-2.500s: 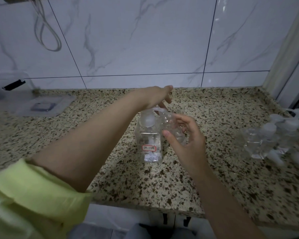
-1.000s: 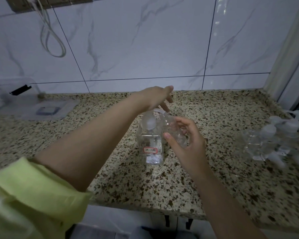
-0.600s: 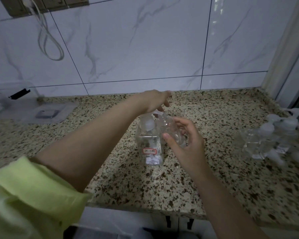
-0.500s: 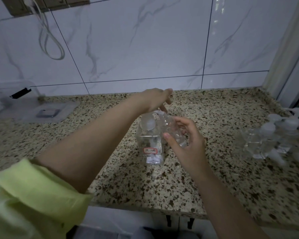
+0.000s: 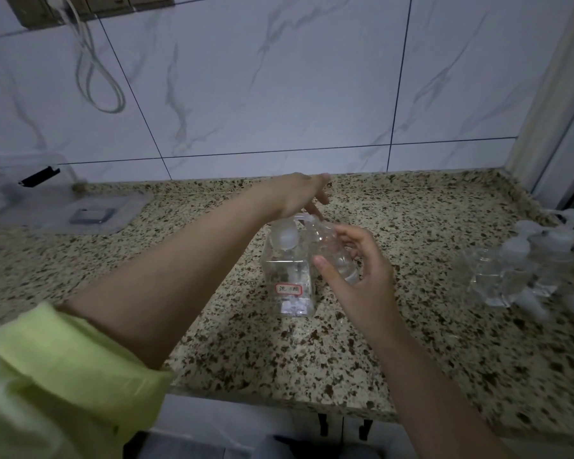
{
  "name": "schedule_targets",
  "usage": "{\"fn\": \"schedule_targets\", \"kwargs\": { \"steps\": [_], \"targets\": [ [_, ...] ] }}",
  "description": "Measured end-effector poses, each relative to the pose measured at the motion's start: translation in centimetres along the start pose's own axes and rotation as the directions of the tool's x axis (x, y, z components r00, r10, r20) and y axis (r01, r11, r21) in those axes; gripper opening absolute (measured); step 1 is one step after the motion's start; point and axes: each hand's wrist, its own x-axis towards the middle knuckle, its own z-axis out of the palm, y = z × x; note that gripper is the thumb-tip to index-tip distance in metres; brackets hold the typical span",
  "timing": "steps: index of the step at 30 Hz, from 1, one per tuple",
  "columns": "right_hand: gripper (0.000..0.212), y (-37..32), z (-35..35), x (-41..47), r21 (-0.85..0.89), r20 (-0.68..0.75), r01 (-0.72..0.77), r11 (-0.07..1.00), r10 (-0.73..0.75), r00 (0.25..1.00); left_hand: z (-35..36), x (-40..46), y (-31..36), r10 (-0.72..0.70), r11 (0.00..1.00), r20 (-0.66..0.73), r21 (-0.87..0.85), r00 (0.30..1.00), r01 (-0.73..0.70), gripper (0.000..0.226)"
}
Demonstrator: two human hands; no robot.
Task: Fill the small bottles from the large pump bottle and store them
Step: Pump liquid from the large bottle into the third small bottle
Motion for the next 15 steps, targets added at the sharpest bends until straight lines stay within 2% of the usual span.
{"fn": "schedule_targets", "kwargs": {
  "steps": [10, 15],
  "targets": [
    [0.042, -0.13, -0.04, -0.06, -0.008, -0.009, -0.004, 1.000, 0.004, 1.000, 0.15, -0.15, -0.16, 0.035, 0.997, -0.024, -0.075, 0.999, -0.037, 0.060],
    [0.043, -0.09, -0.09, -0.04, 0.001, -0.003, -0.005, 1.000, 0.005, 1.000, -0.17, -0.09, 0.21, 0.026, 0.999, 0.022, -0.020, 0.999, -0.025, 0.063]
  ]
}}
